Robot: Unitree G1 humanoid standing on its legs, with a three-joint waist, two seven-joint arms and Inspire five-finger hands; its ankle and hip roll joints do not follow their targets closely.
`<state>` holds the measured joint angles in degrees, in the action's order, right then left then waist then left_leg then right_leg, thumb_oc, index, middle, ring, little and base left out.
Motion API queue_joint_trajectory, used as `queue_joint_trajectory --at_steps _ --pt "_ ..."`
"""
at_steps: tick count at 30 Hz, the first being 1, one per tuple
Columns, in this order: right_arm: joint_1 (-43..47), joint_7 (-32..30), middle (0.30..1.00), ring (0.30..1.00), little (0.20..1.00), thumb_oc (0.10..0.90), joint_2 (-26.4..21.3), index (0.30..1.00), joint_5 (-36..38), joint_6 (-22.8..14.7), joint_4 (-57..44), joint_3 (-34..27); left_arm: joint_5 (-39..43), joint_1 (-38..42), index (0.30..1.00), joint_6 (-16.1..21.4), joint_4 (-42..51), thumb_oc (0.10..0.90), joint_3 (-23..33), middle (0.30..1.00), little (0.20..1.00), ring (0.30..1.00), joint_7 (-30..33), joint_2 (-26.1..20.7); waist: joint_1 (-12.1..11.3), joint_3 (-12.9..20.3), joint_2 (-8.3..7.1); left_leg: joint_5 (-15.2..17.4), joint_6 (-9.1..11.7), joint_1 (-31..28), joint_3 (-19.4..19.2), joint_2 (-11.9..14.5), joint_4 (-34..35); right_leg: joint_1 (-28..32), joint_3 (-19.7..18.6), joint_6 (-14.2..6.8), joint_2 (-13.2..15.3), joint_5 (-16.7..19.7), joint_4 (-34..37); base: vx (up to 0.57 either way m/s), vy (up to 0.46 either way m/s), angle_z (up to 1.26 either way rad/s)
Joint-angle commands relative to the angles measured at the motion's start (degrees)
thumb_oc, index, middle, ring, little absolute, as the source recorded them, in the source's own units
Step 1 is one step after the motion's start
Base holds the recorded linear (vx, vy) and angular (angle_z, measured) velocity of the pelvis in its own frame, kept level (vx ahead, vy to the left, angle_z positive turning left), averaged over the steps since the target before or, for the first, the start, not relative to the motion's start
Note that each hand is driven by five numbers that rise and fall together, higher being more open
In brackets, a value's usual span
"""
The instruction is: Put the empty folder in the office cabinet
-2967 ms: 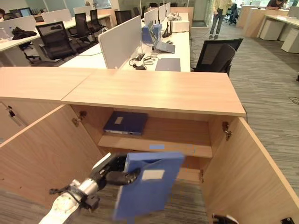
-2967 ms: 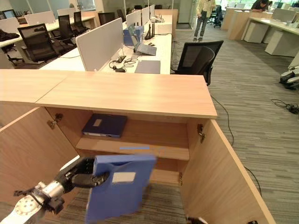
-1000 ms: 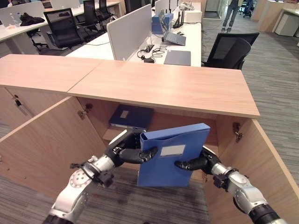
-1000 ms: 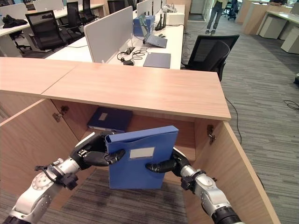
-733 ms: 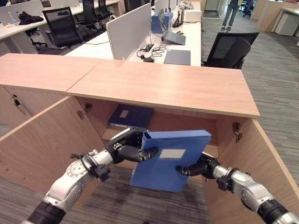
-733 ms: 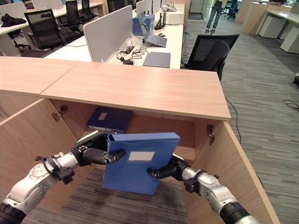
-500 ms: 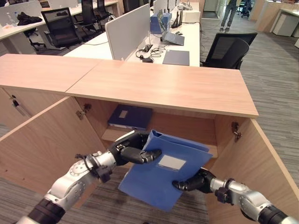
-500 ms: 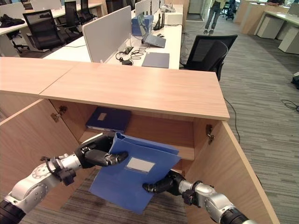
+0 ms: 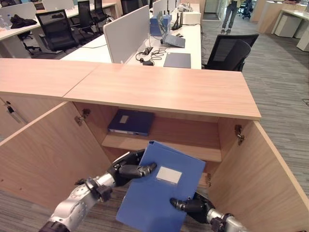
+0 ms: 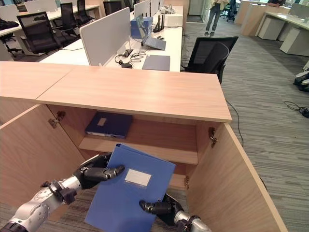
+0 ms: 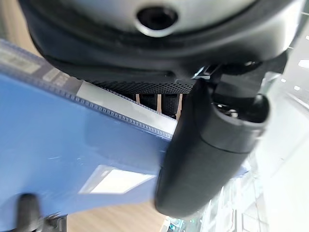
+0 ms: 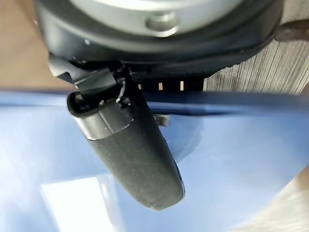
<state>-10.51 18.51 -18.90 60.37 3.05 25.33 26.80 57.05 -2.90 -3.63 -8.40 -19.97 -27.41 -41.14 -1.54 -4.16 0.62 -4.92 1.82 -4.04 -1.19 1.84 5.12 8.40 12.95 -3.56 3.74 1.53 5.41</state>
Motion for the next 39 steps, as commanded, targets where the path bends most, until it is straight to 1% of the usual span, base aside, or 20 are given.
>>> queue_joint_trajectory --at_steps 1,4,8,9,10,11,12,15,17,19,21,23,28,29,30,31,33,34,37,39 --pt "10.0 1.1 0.3 0.3 0.3 0.4 13.7 0.3 17.9 -7.6 -6.5 -7.2 -1.0 1.5 0.9 0.3 -1.6 0.8 -7.5 0.9 0.9 0.9 0.2 4.9 1.3 1.3 -0.04 8.8 -0.6 -4.6 -2.0 -3.1 -0.1 -1.2 -1.1 -2.2 -0.2 -1.5 -0.4 0.01 -0.052 0.01" --pt "9.2 -0.6 0.3 0.3 0.3 0.4 14.3 0.3 19.1 -7.3 -4.3 -8.2 -1.9 0.3 0.9 0.0 -5.4 0.8 -6.3 0.9 0.9 0.9 2.0 6.5 1.6 1.0 0.32 8.7 -0.3 -4.3 -2.0 -2.8 -0.1 -1.5 -0.8 -2.1 -0.4 -1.7 -0.4 0.02 -0.076 0.0" --pt "10.5 -3.2 0.3 0.3 0.3 0.4 12.3 0.3 17.1 -6.6 -1.1 -9.5 -4.8 -1.2 0.9 1.4 -16.1 0.8 -1.5 0.9 0.9 0.9 7.6 11.8 1.8 0.2 0.94 8.1 0.4 -3.6 -1.4 -2.1 -0.1 -2.1 -0.1 -1.3 -0.8 -1.9 -0.4 0.02 -0.089 0.05" --pt "12.0 -4.9 0.3 0.3 0.3 0.4 10.0 0.3 14.7 -6.3 -0.5 -10.0 -4.3 -1.4 0.9 2.4 -24.2 0.8 3.6 0.9 0.9 0.9 14.1 16.9 1.6 -0.4 1.24 7.6 1.0 -3.1 -0.9 -1.6 -0.1 -2.3 0.5 -0.7 -1.3 -2.3 -0.4 0.01 -0.121 0.11" --pt "12.0 -4.9 0.3 0.3 0.3 0.4 10.0 0.3 14.7 -6.3 -0.5 -10.0 -4.3 -1.4 0.9 2.4 -24.2 0.8 3.6 0.9 0.9 0.9 14.1 17.0 1.7 -0.3 1.23 7.5 1.0 -2.9 -0.8 -1.7 -0.1 -2.5 0.6 -0.7 -1.2 -2.2 -0.4 0.05 -0.181 0.17" --pt "12.4 -6.2 0.3 0.3 0.3 0.4 8.2 0.3 12.4 -5.7 -0.8 -11.2 -2.3 -2.4 0.9 3.4 -28.1 0.8 9.3 0.9 0.9 0.9 20.5 21.8 1.7 -0.3 1.44 7.3 1.5 -2.9 -0.3 -1.1 -0.1 -2.4 1.3 0.0 -1.6 -2.9 -0.5 0.04 -0.093 0.23" --pt "12.4 -6.2 0.3 0.3 0.3 0.4 8.2 0.3 12.4 -5.7 -0.8 -11.2 -2.3 -2.4 0.9 3.4 -28.1 0.8 9.3 0.9 0.9 0.9 20.5 21.8 1.7 -0.1 1.42 7.2 1.5 -2.7 -0.2 -1.1 -0.1 -2.5 1.4 0.0 -1.6 -2.8 -0.5 0.07 -0.151 0.24" --pt "12.7 -7.6 0.3 0.3 0.3 0.4 6.5 0.3 10.4 -3.9 0.7 -13.9 -2.8 -4.4 0.9 2.8 -34.4 0.8 15.9 0.9 0.9 0.9 25.3 26.1 1.5 -0.7 1.87 6.5 3.0 -3.5 -1.1 0.6 -0.5 -2.5 1.7 0.8 -2.4 -4.4 -1.9 0.07 -0.139 0.13" --pt "13.2 -8.5 0.3 0.3 0.3 0.4 6.0 0.3 10.0 -2.9 2.6 -15.8 -5.3 -4.5 0.9 0.6 -41.7 0.8 19.3 0.9 0.9 0.9 24.9 27.5 1.3 -2.0 1.65 7.9 4.0 0.2 -3.0 1.7 -8.9 -2.6 2.0 1.9 -1.9 -5.8 -3.8 0.01 -0.148 0.03" --pt "13.4 -8.4 0.3 0.3 0.3 0.4 5.7 0.3 9.5 -2.8 2.9 -16.1 -6.6 -4.1 0.9 0.5 -44.7 0.8 20.3 0.9 0.9 0.9 24.8 27.7 1.1 -2.5 1.63 8.3 4.2 1.4 -3.6 1.8 -12.2 -2.6 1.8 2.2 -1.9 -6.2 -4.4 0.01 -0.095 0.04" --pt "13.6 -8.4 0.3 0.3 0.3 0.4 5.5 0.3 9.0 -1.9 5.1 -17.2 -9.1 -2.8 0.9 0.7 -52.3 0.8 24.7 0.9 0.9 0.9 26.1 28.5 0.6 -3.5 1.5 6.2 4.2 5.1 -4.6 2.5 -20.0 -1.9 1.5 3.1 -1.8 -7.2 -5.3 0.05 -0.101 0.01" --pt "14.0 -8.4 0.3 0.3 0.3 0.4 5.3 0.3 8.6 -1.8 5.9 -17.1 -9.9 -2.3 0.9 0.8 -54.3 0.8 25.6 0.9 0.9 0.9 26.3 28.5 0.6 -3.8 1.57 5.5 4.0 6.2 -4.8 2.8 -21.2 -1.7 1.5 3.3 -1.7 -7.5 -5.4 0.05 -0.024 0.14" --pt "14.5 -8.1 0.3 0.3 0.3 0.4 3.5 0.3 5.8 -0.4 8.8 -17.3 -12.3 -2.1 0.9 1.0 -61.0 0.8 28.7 0.9 0.9 0.9 26.9 28.3 -0.4 -4.2 1.03 4.5 2.9 12.4 -4.7 2.4 -18.0 -0.5 0.7 2.6 -0.2 -8.6 -5.3 0.13 0.057 0.08" --pt "13.6 -8.2 0.3 0.3 0.3 0.4 3.2 0.3 5.3 -0.2 9.5 -17.8 -13.9 -2.3 0.9 0.8 -62.9 0.8 29.0 0.9 0.9 0.9 27.1 28.2 -0.8 -4.4 1.59 0.2 3.8 14.7 -3.9 3.4 -13.9 0.8 0.3 2.3 -0.3 -9.2 -4.8 0.13 0.074 -0.01" --pt "13.6 -8.2 0.3 0.3 0.3 0.4 3.2 0.3 5.3 -0.2 9.5 -17.8 -13.9 -2.2 0.9 0.8 -62.9 0.8 29.0 0.9 0.9 0.9 27.1 28.2 -0.8 -4.4 1.54 0.1 3.8 14.6 -4.0 3.3 -13.7 0.8 0.3 2.3 -0.3 -9.2 -4.8 0.28 0.163 -0.09" --pt "13.2 -8.7 0.3 0.3 0.3 0.4 3.5 0.3 5.9 -0.2 10.8 -18.6 -15.6 -2.3 0.9 0.6 -64.8 0.8 29.0 0.9 0.9 0.9 27.6 28.2 -1.2 -4.6 2.21 -1.5 4.3 16.4 -3.8 3.9 -8.3 2.3 -0.2 1.9 -0.4 -9.7 -4.1 0.23 0.143 -0.2" --pt "13.1 -9.0 0.3 0.3 0.3 0.4 3.9 0.3 6.2 0.0 11.9 -19.2 -16.6 -2.6 0.9 0.6 -65.8 0.8 29.2 0.9 0.9 0.9 27.7 28.3 -1.5 -4.7 2.56 -2.5 4.5 16.4 -3.9 4.0 -5.5 3.2 -0.8 1.5 -0.4 -9.9 -3.7 0.24 0.173 -0.32" --pt "13.5 -9.5 0.3 0.3 0.3 0.4 4.8 0.3 7.0 0.7 13.3 -19.3 -15.8 -3.8 0.9 0.6 -66.4 0.8 29.9 0.9 0.9 0.9 28.0 29.2 -2.3 -4.3 3.44 -3.2 4.6 15.1 -3.6 4.1 -1.3 4.5 -2.2 0.8 -0.3 -10.2 -2.8 0.26 0.224 -0.46" --pt "12.6 -9.9 0.3 0.3 0.3 0.4 6.0 0.3 7.7 0.6 10.5 -18.5 -16.4 -4.9 0.9 0.7 -65.6 0.8 29.9 0.9 0.9 0.9 28.4 29.6 -2.6 -2.5 4.5 -5.3 4.7 14.0 -2.6 3.5 -0.2 4.7 -3.7 0.2 0.5 -10.2 -1.5 0.22 0.231 -0.64" --pt "13.3 -10.2 0.3 0.3 0.3 0.4 7.0 0.3 8.7 0.5 9.1 -17.9 -16.4 -5.1 0.9 0.7 -65.5 0.8 29.7 0.9 0.9 0.9 28.6 29.8 -2.9 -2.1 4.44 -4.7 4.1 14.0 -2.9 3.1 -0.8 4.3 -4.2 -0.4 1.4 -9.8 -1.2 0.21 0.303 -0.37"
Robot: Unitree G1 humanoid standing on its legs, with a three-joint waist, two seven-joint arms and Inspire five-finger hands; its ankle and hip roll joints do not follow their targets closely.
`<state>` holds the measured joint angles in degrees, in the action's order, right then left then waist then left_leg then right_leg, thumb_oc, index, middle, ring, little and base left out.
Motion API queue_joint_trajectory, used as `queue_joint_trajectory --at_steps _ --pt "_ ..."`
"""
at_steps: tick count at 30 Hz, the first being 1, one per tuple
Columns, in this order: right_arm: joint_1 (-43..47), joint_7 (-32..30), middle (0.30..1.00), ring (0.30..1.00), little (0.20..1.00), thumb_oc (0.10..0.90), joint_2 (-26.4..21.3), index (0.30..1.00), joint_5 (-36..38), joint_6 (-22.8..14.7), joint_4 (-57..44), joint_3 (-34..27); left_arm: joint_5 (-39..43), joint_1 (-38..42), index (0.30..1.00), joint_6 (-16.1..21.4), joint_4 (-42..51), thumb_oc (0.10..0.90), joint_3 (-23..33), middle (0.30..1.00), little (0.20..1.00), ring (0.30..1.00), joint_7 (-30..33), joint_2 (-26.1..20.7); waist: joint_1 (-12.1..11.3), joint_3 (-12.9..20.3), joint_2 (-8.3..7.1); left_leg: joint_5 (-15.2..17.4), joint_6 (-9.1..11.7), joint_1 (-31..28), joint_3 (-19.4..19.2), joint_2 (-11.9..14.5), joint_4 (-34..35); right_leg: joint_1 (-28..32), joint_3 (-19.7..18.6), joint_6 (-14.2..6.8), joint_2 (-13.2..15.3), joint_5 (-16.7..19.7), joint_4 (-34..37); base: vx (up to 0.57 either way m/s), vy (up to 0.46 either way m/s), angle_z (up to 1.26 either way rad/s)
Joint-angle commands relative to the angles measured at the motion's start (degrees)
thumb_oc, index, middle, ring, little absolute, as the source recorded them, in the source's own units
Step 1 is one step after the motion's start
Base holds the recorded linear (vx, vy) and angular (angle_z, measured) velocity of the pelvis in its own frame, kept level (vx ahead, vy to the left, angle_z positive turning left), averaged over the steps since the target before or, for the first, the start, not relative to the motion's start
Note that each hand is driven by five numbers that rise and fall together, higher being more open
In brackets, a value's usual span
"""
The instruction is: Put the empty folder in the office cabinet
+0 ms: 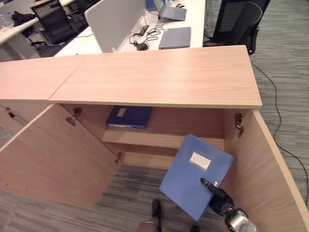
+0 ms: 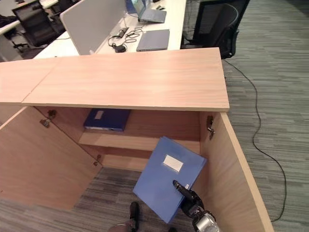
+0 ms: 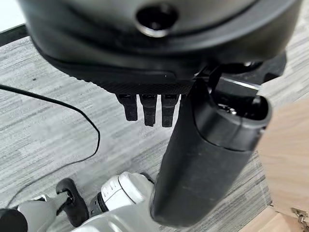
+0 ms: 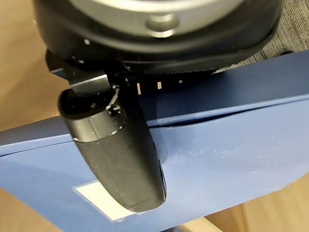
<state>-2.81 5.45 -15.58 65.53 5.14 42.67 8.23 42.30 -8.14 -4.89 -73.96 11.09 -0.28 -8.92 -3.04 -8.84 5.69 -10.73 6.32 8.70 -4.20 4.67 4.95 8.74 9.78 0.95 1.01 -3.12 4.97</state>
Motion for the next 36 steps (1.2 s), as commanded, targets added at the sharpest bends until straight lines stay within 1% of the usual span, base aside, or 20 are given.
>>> queue_joint_trajectory --at_steps 1,3,4,5,6,9,12,16,18,19,21,23,24,25,26,27,30,32,35,36 --pt "7.1 1.9 0.3 0.3 0.3 0.4 4.5 0.3 6.0 -2.8 -12.3 1.7 -0.6 0.7 0.9 2.2 1.3 0.8 -2.2 0.9 0.9 0.9 2.3 -2.6 -1.9 2.1 -0.89 2.8 -1.6 3.5 -0.6 -0.8 -4.4 3.3 -1.8 -6.1 6.3 -5.1 -0.9 0.19 0.311 -0.36" --pt "7.9 1.6 0.3 0.3 0.3 0.4 4.5 0.3 6.8 -3.5 -13.9 2.4 -0.1 0.7 0.9 2.4 2.2 0.8 -2.8 0.9 0.9 0.9 2.6 -2.5 -2.2 2.0 -0.93 4.0 -2.2 5.0 -0.8 -1.3 -6.7 2.5 -2.3 -6.5 7.1 -5.0 -1.3 0.12 0.295 -0.28" --pt "10.1 1.1 0.3 0.3 0.3 0.4 4.2 0.3 7.2 -5.2 -17.6 3.6 0.6 0.7 0.9 2.8 5.0 0.8 -4.0 0.9 0.9 0.9 3.3 -2.6 -2.9 1.6 -0.94 6.1 -3.4 7.1 -1.3 -2.3 -10.1 1.2 -2.7 -7.4 8.9 -4.4 -1.8 0.09 0.28 -0.1" --pt "10.1 1.1 0.3 0.3 0.3 0.4 4.2 0.3 7.2 -5.3 -17.7 3.6 0.6 0.7 0.9 2.8 5.0 0.8 -4.0 0.9 0.9 0.9 3.4 -2.6 -2.9 1.7 -0.94 6.2 -3.4 7.3 -1.3 -2.3 -10.2 1.1 -2.8 -7.4 8.9 -4.4 -1.8 0.09 0.377 -0.04" --pt "12.7 0.6 0.3 0.3 0.3 0.4 4.4 0.3 7.9 -6.7 -21.0 4.3 1.1 0.6 0.9 3.2 7.8 0.8 -4.9 0.9 0.9 0.9 4.2 -3.4 -3.7 1.3 -0.93 8.4 -4.5 9.3 -2.3 -3.3 -13.0 -0.8 -3.0 -8.5 10.7 -3.3 -2.8 0.05 0.268 -0.09" --pt "14.9 -0.1 0.3 0.3 0.3 0.4 4.5 0.3 8.7 -8.3 -23.3 5.4 1.6 0.8 0.9 3.4 10.5 0.8 -5.7 0.9 0.9 0.9 4.9 -4.1 -4.6 0.8 -0.73 9.7 -5.2 11.0 -2.9 -3.8 -14.5 -2.8 -3.1 -9.1 11.7 -2.4 -3.9 0.02 0.195 -0.18" --pt "16.8 -1.1 0.3 0.3 0.3 0.4 3.9 0.3 8.7 -10.4 -28.2 6.3 1.8 1.1 0.9 4.4 14.7 0.8 -6.3 0.9 0.9 0.9 6.5 -5.7 -5.6 -0.6 -1.18 12.0 -6.4 13.2 -3.3 -4.8 -17.3 -4.3 -1.0 -10.4 13.7 0.1 -5.3 0.04 0.238 -0.04" --pt "16.4 -0.5 0.3 0.3 0.3 0.4 4.8 0.3 9.9 -11.3 -31.3 6.0 1.2 0.9 0.9 4.2 15.5 0.8 -6.3 0.9 0.9 0.9 7.0 -6.0 -6.2 -1.2 -1.52 13.3 -7.5 13.8 -3.5 -5.8 -18.0 -5.2 0.7 -11.0 15.1 3.0 -6.8 0.04 0.138 0.03" --pt "16.5 -0.3 0.3 0.3 0.3 0.4 4.5 0.3 9.8 -11.4 -32.2 6.7 0.5 0.3 0.9 4.1 15.8 0.8 -6.7 0.9 0.9 0.9 7.2 -6.2 -6.6 -1.8 -1.6 14.9 -8.0 13.0 -3.6 -6.3 -17.9 -6.7 2.1 -10.9 16.3 3.0 -10.6 0.06 0.211 -0.04" --pt "17.0 -0.1 0.3 0.3 0.3 0.4 4.5 0.3 10.1 -11.5 -32.8 7.7 0.6 -0.1 0.9 4.1 16.5 0.8 -6.9 0.9 0.9 0.9 7.4 -6.3 -6.7 -3.2 -1.15 15.2 -8.5 11.9 -4.0 -6.6 -17.0 -10.0 4.3 -10.1 17.5 4.4 -15.4 0.04 0.185 -0.08" --pt "17.6 -0.2 0.3 0.3 0.3 0.4 4.8 0.3 10.5 -12.1 -33.1 8.0 0.6 -0.4 0.9 4.1 16.9 0.8 -7.2 0.9 0.9 0.9 7.5 -6.5 -6.7 -4.4 -0.98 15.4 -8.8 11.6 -4.2 -6.7 -16.8 -12.2 5.7 -9.7 18.0 5.0 -18.2 -0.06 0.14 -0.14" --pt "18.7 -0.5 0.3 0.3 0.3 0.4 6.4 0.3 12.7 -13.7 -34.3 7.5 1.0 -0.5 0.9 4.1 17.5 0.8 -8.0 0.9 0.9 0.9 7.8 -6.7 -6.2 -6.8 -0.6 15.4 -8.9 11.4 -4.7 -6.3 -17.1 -15.6 7.5 -8.8 17.2 4.6 -21.2 -0.11 0.105 -0.22" --pt "19.6 -1.0 0.3 0.3 0.3 0.4 7.6 0.3 14.0 -15.3 -34.7 6.9 1.6 -0.2 0.9 4.2 17.2 0.8 -8.2 0.9 0.9 0.9 8.1 -6.6 -6.0 -8.1 -0.32 15.4 -8.8 11.5 -5.0 -6.0 -17.2 -17.2 8.3 -8.5 16.6 3.4 -21.6 -0.13 0.063 -0.1" --pt "21.9 -2.6 0.3 0.3 0.3 0.4 9.7 0.3 16.6 -18.9 -34.4 5.1 2.5 0.2 0.9 4.5 18.0 0.8 -8.7 0.9 0.9 0.9 9.0 -6.3 -5.8 -10.0 0.0 15.3 -8.5 11.4 -5.3 -5.5 -17.3 -19.3 9.8 -7.8 14.8 1.3 -20.5 -0.08 0.023 -0.08" --pt "22.0 -2.6 0.3 0.3 0.3 0.4 9.7 0.3 16.6 -19.0 -34.4 5.1 2.5 0.3 0.9 4.5 18.0 0.8 -8.7 0.9 0.9 0.9 9.0 -6.3 -5.8 -10.1 0.01 15.3 -8.5 11.4 -5.3 -5.4 -17.3 -19.3 9.8 -7.8 14.8 1.2 -20.5 -0.07 0.007 -0.08" --pt "23.8 -3.7 0.3 0.3 0.3 0.4 11.1 0.3 18.1 -21.4 -33.9 3.5 3.5 0.2 0.9 4.6 18.8 0.8 -9.3 0.9 0.9 0.9 9.5 -5.8 -5.7 -11.3 0.21 15.2 -8.4 11.1 -5.5 -5.3 -17.1 -20.9 10.2 -7.6 13.9 1.0 -19.8 -0.03 0.002 -0.11" --pt "29.7 -6.8 0.3 0.3 0.3 0.4 13.1 0.3 20.2 -27.5 -31.8 -0.3 5.3 0.6 0.9 4.9 19.6 0.8 -10.6 0.9 0.9 0.9 10.3 -5.2 -5.6 -13.8 0.58 15.1 -8.2 9.9 -5.3 -5.4 -16.1 -24.6 9.6 -7.5 11.9 1.4 -18.2 0.0 0.021 0.04" --pt "36.3 -10.5 0.3 0.3 0.3 0.4 15.1 0.3 21.5 -35.1 -30.8 -7.3 6.4 1.4 0.9 5.3 20.8 0.8 -11.8 0.9 0.9 0.9 11.2 -4.9 -5.1 -15.8 1.47 15.1 -7.9 9.9 -4.3 -6.1 -15.6 -28.8 9.1 -8.2 11.4 3.1 -17.3 0.04 0.013 0.02" --pt "37.7 -11.6 0.3 0.3 0.3 0.4 15.2 0.3 21.6 -36.4 -30.4 -8.7 6.4 1.5 0.9 5.1 21.4 0.8 -12.4 0.9 0.9 0.9 11.4 -4.9 -5.1 -16.2 1.48 15.2 -7.8 10.3 -4.0 -6.6 -15.8 -28.4 9.2 -8.3 11.3 3.6 -16.2 0.01 -0.034 0.14" --pt "39.8 -13.6 0.3 0.3 0.3 0.4 14.2 0.3 20.7 -38.1 -28.8 -10.3 6.4 1.6 0.9 5.2 22.8 0.8 -13.2 0.9 0.9 0.9 11.6 -5.4 -5.4 -16.7 1.64 14.9 -7.4 11.2 -3.6 -7.4 -15.7 -28.0 9.6 -8.3 10.9 4.6 -13.9 0.0 -0.042 0.22"
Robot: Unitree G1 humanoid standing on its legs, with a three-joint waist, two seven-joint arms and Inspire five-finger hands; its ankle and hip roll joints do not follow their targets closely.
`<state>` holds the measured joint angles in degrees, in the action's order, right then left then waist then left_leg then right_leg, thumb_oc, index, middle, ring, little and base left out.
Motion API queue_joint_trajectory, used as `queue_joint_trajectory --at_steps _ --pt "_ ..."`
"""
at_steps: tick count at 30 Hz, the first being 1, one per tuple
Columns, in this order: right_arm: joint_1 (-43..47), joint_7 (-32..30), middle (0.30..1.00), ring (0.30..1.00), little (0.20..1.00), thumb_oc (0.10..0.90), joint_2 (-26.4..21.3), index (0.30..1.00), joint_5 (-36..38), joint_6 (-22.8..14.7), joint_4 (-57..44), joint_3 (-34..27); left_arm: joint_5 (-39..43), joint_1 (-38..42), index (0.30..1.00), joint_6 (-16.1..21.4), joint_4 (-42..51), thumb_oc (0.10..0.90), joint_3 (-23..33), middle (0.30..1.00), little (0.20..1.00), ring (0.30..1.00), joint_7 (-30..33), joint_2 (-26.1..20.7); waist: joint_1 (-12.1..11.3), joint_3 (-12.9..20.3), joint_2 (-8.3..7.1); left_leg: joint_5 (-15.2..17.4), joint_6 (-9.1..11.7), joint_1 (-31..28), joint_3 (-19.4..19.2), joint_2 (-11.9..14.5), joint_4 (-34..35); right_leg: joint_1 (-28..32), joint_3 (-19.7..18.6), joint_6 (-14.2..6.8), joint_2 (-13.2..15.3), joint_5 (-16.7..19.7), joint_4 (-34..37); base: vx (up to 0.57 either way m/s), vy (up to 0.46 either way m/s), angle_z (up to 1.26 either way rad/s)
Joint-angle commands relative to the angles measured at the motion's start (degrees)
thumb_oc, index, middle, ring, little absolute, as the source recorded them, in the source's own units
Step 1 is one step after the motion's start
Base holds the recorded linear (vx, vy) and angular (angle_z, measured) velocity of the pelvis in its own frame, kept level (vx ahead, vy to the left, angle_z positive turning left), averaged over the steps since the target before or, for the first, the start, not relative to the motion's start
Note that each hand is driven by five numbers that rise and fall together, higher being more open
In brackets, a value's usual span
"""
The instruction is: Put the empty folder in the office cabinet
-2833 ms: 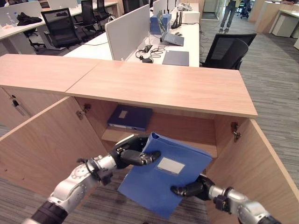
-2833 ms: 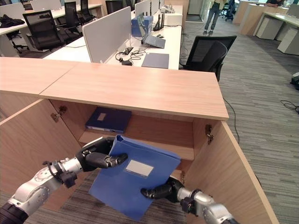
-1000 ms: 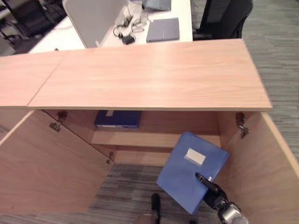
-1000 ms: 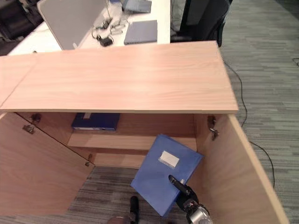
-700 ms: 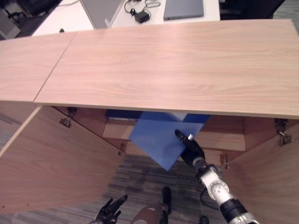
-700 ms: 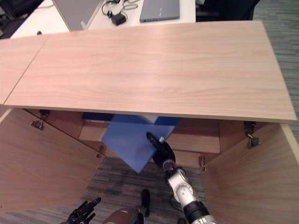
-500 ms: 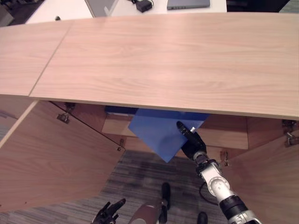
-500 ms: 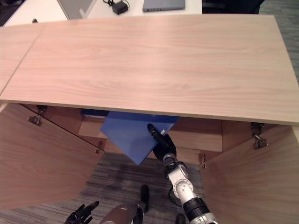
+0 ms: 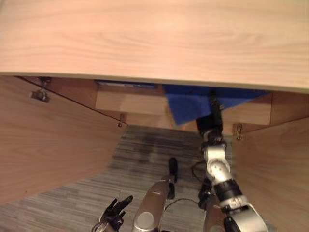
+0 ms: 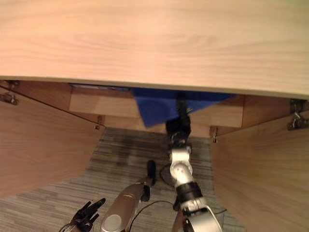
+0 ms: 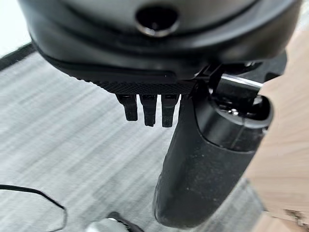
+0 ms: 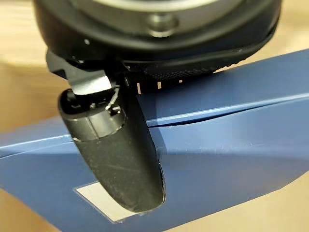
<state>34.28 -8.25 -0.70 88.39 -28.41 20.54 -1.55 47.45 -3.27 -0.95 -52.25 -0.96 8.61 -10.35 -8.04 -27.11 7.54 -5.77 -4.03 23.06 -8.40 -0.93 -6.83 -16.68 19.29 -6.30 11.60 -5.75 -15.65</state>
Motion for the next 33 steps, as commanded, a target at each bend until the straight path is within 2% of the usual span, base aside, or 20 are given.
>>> queue_joint_trajectory --at_steps 1,6,10,11,12,13,14,15,18,19,24,27,28,31,33 --pt "3.7 -0.7 0.3 0.3 0.3 0.4 -1.2 0.3 -2.9 -5.0 -5.7 -0.6 1.1 -3.2 0.9 1.3 1.0 0.8 -1.2 0.9 0.9 0.9 2.7 -4.3 -0.7 1.5 -0.2 9.8 3.1 -2.7 0.6 -2.1 -3.7 -2.3 0.3 -1.1 0.1 7.5 7.6 0.0 -0.065 0.25" --pt "9.7 -3.5 0.3 0.3 0.3 0.4 -5.2 0.3 -4.9 -5.4 0.0 -3.9 1.1 -3.6 0.9 1.7 2.2 0.8 -1.7 0.9 0.9 0.9 1.9 -5.7 -1.9 1.2 0.63 8.8 3.6 -0.2 1.2 -2.4 -2.6 -3.7 0.8 -1.1 -0.2 7.7 8.4 0.02 -0.049 0.09" --pt "13.2 -4.7 0.3 0.3 0.3 0.4 -9.1 0.3 -6.7 -4.6 2.7 -3.5 1.1 -3.9 0.9 2.1 2.7 0.8 -2.0 0.9 0.9 0.9 1.6 -6.7 -2.0 1.2 0.99 8.6 3.7 1.5 1.7 -2.6 -2.6 -5.3 0.6 -1.1 0.2 7.5 7.7 0.02 -0.035 0.1" --pt "15.1 -6.0 0.3 0.3 0.3 0.4 -12.1 0.3 -9.1 -3.8 4.3 -2.4 1.2 -4.3 0.9 2.4 3.0 0.8 -2.1 0.9 0.9 0.9 1.3 -7.4 -2.3 1.2 1.0 8.5 3.8 2.2 1.8 -2.7 -2.6 -5.9 0.4 -1.1 0.3 7.5 7.7 0.01 -0.018 0.14" --pt "15.3 -6.2 0.3 0.3 0.3 0.4 -12.3 0.3 -9.2 -3.7 4.5 -2.4 1.2 -4.2 0.9 2.4 3.1 0.8 -2.2 0.9 0.9 0.9 1.3 -7.3 -2.3 1.2 1.07 8.5 3.7 2.3 1.8 -2.7 -2.7 -6.0 0.3 -1.1 0.3 7.5 7.6 0.03 -0.04 0.11" --pt "17.9 -7.5 0.3 0.3 0.3 0.4 -15.3 0.3 -11.4 -2.8 5.4 -1.5 1.5 -4.9 0.9 2.7 3.7 0.8 -2.4 0.9 0.9 0.9 1.0 -8.1 -2.7 1.2 1.05 8.6 3.7 3.1 1.9 -2.7 -2.9 -6.7 0.1 -1.1 0.4 7.5 7.4 0.01 -0.02 0.06" --pt "18.1 -7.7 0.3 0.3 0.3 0.4 -15.4 0.3 -11.5 -2.7 5.6 -1.5 1.5 -4.8 0.9 2.7 3.8 0.8 -2.4 0.9 0.9 0.9 1.0 -8.0 -2.8 1.2 1.1 8.6 3.7 3.2 1.9 -2.7 -2.9 -6.8 0.1 -1.1 0.4 7.5 7.4 0.02 -0.045 0.0" --pt "20.9 -8.9 0.3 0.3 0.3 0.4 -18.3 0.3 -13.2 -2.0 6.4 -0.4 1.4 -5.5 0.9 3.0 4.5 0.8 -2.8 0.9 0.9 0.9 0.8 -9.1 -3.2 1.3 1.08 8.5 3.7 3.8 2.1 -2.8 -2.9 -7.2 0.0 -1.1 0.5 7.5 7.4 0.0 0.0 0.0" --pt "24.5 -10.1 0.3 0.3 0.3 0.4 -20.9 0.3 -14.5 -0.9 8.3 1.5 1.5 -5.5 0.9 3.3 5.3 0.8 -3.2 0.9 0.9 0.9 0.8 -10.1 -3.7 1.1 1.15 8.4 3.7 4.7 2.2 -2.8 -3.0 -8.2 -0.2 -1.0 0.5 7.5 7.1 0.0 -0.048 0.01" --pt "28.0 -11.9 0.3 0.3 0.3 0.4 -23.4 0.3 -16.5 0.3 10.1 3.3 1.8 -5.7 0.9 3.7 6.2 0.8 -3.6 0.9 0.9 0.9 0.9 -11.3 -4.1 0.9 1.28 8.1 3.8 5.5 2.2 -2.8 -3.0 -8.9 -0.4 -1.0 0.4 7.4 7.0 -0.01 -0.05 0.01" --pt "36.3 -15.2 0.3 0.3 0.3 0.4 -26.5 0.3 -18.3 2.4 14.9 5.9 2.3 -6.4 0.9 4.0 8.8 0.8 -5.0 0.9 0.9 0.9 1.3 -13.3 -5.4 0.7 2.28 8.0 3.9 7.6 1.9 -3.0 -3.3 -11.3 -0.1 -1.0 1.2 7.0 5.2 -0.01 -0.014 0.0" --pt "39.1 -16.5 0.3 0.3 0.3 0.4 -27.2 0.3 -18.8 2.4 15.4 6.3 2.6 -6.6 0.9 4.1 10.3 0.8 -5.7 0.9 0.9 0.9 1.5 -14.0 -5.8 0.4 3.01 8.1 3.8 8.7 1.8 -3.1 -4.0 -12.5 0.0 -1.1 1.9 6.3 3.0 0.0 -0.002 0.03" --pt "40.7 -17.4 0.3 0.3 0.3 0.4 -27.7 0.3 -19.1 1.4 14.6 5.9 2.6 -6.8 0.9 4.3 11.2 0.8 -5.8 0.9 0.9 0.9 1.7 -14.6 -6.1 0.3 3.81 8.1 3.8 9.4 2.0 -3.3 -4.4 -13.5 -0.2 -1.1 2.3 5.6 1.4 0.0 -0.006 0.09" --pt "41.2 -18.0 0.3 0.3 0.3 0.4 -27.9 0.3 -19.2 0.8 13.8 5.6 2.4 -6.9 0.9 4.3 11.4 0.8 -6.0 0.9 0.9 0.9 1.9 -14.9 -6.2 0.4 4.09 8.1 3.7 10.0 2.3 -3.5 -4.6 -14.2 -0.2 -1.1 2.7 5.0 0.3 0.0 -0.015 0.1" --pt "42.5 -19.7 0.3 0.3 0.3 0.4 -28.4 0.3 -19.5 -0.8 12.7 4.4 1.8 -7.0 0.9 4.2 11.9 0.8 -6.3 0.9 0.9 0.9 2.2 -15.5 -6.5 0.5 4.87 8.1 3.7 11.4 2.8 -3.8 -5.3 -15.7 -0.3 -0.9 3.0 4.2 -1.5 0.0 -0.02 0.14"
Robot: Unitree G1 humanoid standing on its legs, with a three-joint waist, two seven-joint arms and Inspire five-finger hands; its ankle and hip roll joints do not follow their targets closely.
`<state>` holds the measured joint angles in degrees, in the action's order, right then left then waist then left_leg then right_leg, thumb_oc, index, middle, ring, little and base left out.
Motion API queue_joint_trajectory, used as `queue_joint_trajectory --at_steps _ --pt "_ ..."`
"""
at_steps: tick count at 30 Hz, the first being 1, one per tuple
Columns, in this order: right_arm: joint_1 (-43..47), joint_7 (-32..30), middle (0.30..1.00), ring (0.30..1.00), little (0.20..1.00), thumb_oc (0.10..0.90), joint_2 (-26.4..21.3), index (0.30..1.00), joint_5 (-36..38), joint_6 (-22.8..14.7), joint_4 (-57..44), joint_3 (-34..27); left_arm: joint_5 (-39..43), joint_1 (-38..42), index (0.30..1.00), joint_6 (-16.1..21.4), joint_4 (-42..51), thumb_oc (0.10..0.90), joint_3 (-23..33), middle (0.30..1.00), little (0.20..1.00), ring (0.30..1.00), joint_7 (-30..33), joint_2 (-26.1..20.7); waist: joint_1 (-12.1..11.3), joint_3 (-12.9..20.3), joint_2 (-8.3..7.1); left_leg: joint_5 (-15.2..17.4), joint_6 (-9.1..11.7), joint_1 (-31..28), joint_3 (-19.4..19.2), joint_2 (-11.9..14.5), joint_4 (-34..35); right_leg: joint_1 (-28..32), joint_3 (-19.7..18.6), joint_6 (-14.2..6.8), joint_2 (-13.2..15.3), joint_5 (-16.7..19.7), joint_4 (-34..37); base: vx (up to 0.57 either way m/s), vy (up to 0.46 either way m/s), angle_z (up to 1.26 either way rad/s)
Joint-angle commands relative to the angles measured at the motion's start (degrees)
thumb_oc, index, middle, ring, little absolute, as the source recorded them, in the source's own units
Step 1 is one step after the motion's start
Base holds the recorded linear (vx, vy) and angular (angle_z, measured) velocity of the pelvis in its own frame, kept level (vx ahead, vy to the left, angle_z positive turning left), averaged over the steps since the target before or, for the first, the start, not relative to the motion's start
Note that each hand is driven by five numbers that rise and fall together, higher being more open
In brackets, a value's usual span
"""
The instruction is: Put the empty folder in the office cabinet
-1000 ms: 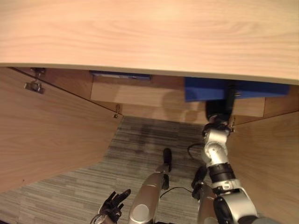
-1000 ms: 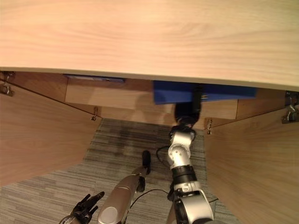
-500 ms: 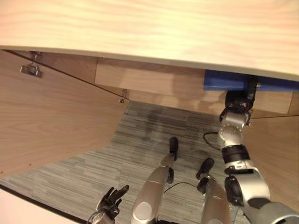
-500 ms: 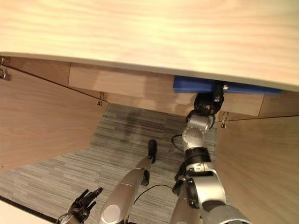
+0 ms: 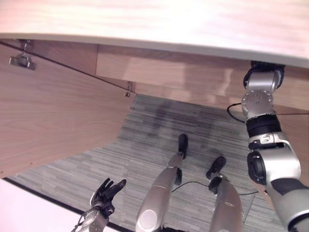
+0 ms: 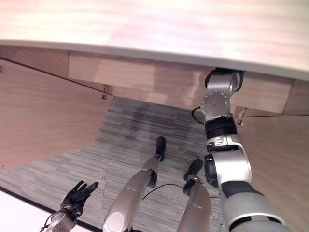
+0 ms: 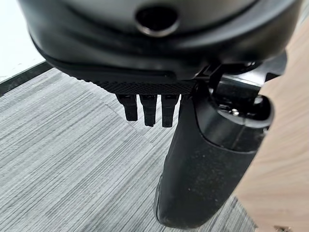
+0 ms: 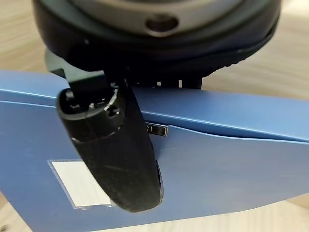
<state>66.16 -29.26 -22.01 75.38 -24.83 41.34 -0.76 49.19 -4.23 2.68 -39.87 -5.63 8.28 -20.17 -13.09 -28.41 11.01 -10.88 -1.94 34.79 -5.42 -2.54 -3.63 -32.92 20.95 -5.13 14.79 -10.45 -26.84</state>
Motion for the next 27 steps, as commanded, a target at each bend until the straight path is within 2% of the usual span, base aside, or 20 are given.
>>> queue_joint_trajectory --at_steps 1,2,3,10,11,13,17,18,20,23,24,26,27 --pt "10.8 0.4 0.3 0.3 0.3 0.4 -6.9 0.3 -6.8 -5.3 -8.7 3.2 -0.4 -5.9 0.9 0.4 -0.8 0.8 -1.8 0.9 0.9 0.9 2.7 -6.2 -1.8 1.8 1.77 13.2 1.6 0.6 0.0 -2.3 -9.0 -0.6 -1.9 -2.0 0.0 8.4 8.6 0.0 -0.022 0.18" --pt "10.8 0.2 0.3 0.3 0.3 0.4 -6.9 0.3 -6.9 -5.3 -8.9 3.2 -0.5 -5.9 0.9 0.4 -0.8 0.8 -1.8 0.9 0.9 0.9 2.7 -6.2 -1.8 1.9 1.73 13.2 1.5 0.8 0.1 -2.3 -9.1 -0.8 -1.9 -1.9 0.1 8.3 8.4 0.0 -0.024 0.23" --pt "10.1 -0.4 0.9 0.9 0.9 0.8 -6.3 0.9 -7.4 -5.4 -9.5 3.0 -0.9 -5.8 0.9 0.3 -0.7 0.8 -1.9 0.9 0.9 0.9 2.8 -6.5 -1.8 1.8 1.92 13.2 1.5 1.2 0.2 -2.3 -9.2 -1.3 -1.9 -1.9 0.1 7.9 7.9 0.0 -0.008 0.17" --pt "6.3 2.4 0.9 0.9 0.9 0.8 -4.4 0.9 -5.8 -2.5 -8.1 4.5 -0.6 -6.0 0.9 0.0 1.2 0.8 -2.3 0.9 0.9 0.9 2.4 -6.6 -1.8 1.4 2.12 12.7 1.4 1.5 0.3 -2.5 -8.4 -2.0 -2.0 -1.7 0.0 7.8 7.6 0.0 -0.01 0.04" --pt "4.9 4.3 0.9 0.9 0.9 0.8 -5.0 0.9 -5.3 0.6 -5.7 6.9 0.2 -6.0 0.9 -0.1 1.7 0.8 -1.9 0.9 0.9 0.9 2.0 -6.8 -1.7 1.0 1.9 12.5 1.4 1.3 0.3 -2.5 -8.0 -2.0 -2.0 -1.6 -0.1 7.9 7.8 0.0 0.0 0.0" --pt "3.6 7.1 0.9 0.9 0.9 0.8 -6.0 0.9 -5.3 3.7 -4.8 9.1 0.7 -6.0 0.9 -0.2 2.8 0.8 -1.6 0.9 0.9 0.9 1.4 -6.8 -1.4 0.5 1.78 12.3 1.5 1.2 0.2 -2.3 -7.7 -2.1 -2.1 -1.5 -0.3 7.9 8.0 -0.01 -0.033 -0.01" --pt "1.4 10.8 0.9 0.9 0.9 0.8 -7.1 0.9 -4.3 5.5 -5.1 10.9 1.3 -5.9 0.9 0.0 4.0 0.8 -0.7 0.9 0.9 0.9 0.9 -7.1 -1.0 -0.6 1.25 11.8 1.6 1.2 0.2 -2.1 -7.4 -2.1 -2.0 -1.2 -0.7 7.9 8.2 -0.02 -0.042 0.0" --pt "0.6 13.6 0.9 0.9 0.9 0.8 -8.2 0.9 -4.5 7.7 -4.6 13.3 1.6 -5.6 0.9 0.1 4.5 0.8 -0.3 0.9 0.9 0.9 0.5 -7.3 -0.8 -1.2 0.74 11.6 1.7 1.2 0.2 -1.9 -7.2 -2.2 -2.0 -1.1 -1.0 7.9 8.4 -0.02 -0.055 -0.03" --pt "0.2 15.2 0.9 0.9 0.9 0.8 -8.9 0.9 -4.8 8.9 -4.5 14.7 1.6 -5.6 0.9 0.2 4.6 0.8 -0.2 0.9 0.9 0.9 0.2 -7.4 -0.8 -1.3 0.51 11.4 1.8 1.2 0.1 -1.7 -7.1 -2.1 -1.9 -1.0 -1.1 8.0 8.6 -0.01 -0.053 -0.04" --pt "-0.7 19.3 0.9 0.9 0.9 0.8 -12.5 0.9 -7.9 13.7 -3.8 21.3 1.3 -6.0 0.9 0.1 4.5 0.8 0.0 0.9 0.9 0.9 -1.2 -7.9 -0.4 -1.4 -0.57 11.1 2.1 1.6 0.1 -1.3 -6.9 -2.4 -1.6 -0.8 -1.5 8.3 9.0 -0.01 -0.058 -0.04" --pt "-1.0 22.4 0.9 0.9 0.9 0.8 -14.6 0.9 -9.2 16.0 -4.1 25.2 1.0 -6.4 0.9 0.0 4.3 0.8 -0.2 0.9 0.9 0.9 -2.4 -8.2 -0.3 -1.4 -1.17 10.9 2.3 1.8 0.1 -1.1 -6.8 -2.7 -1.5 -0.8 -1.7 8.6 9.4 -0.02 -0.054 -0.01" --pt "-0.7 23.6 0.9 0.9 0.9 0.8 -15.3 0.9 -9.3 16.5 -4.5 26.7 0.9 -6.3 0.9 0.1 4.2 0.8 -0.2 0.9 0.9 0.9 -2.8 -8.3 -0.2 -1.4 -1.25 10.8 2.3 1.9 0.1 -1.0 -6.7 -2.7 -1.4 -0.8 -1.8 8.7 9.6 -0.01 -0.037 -0.04" --pt "-0.7 26.2 0.9 0.9 0.9 0.8 -16.6 0.9 -9.1 17.1 -5.9 29.3 0.7 -6.3 0.9 0.0 4.1 0.8 -0.3 0.9 0.9 0.9 -3.6 -8.6 -0.2 -1.4 -1.66 10.8 2.5 2.1 0.0 -0.7 -6.7 -2.7 -1.4 -0.8 -1.9 8.8 9.9 -0.01 -0.037 -0.05"
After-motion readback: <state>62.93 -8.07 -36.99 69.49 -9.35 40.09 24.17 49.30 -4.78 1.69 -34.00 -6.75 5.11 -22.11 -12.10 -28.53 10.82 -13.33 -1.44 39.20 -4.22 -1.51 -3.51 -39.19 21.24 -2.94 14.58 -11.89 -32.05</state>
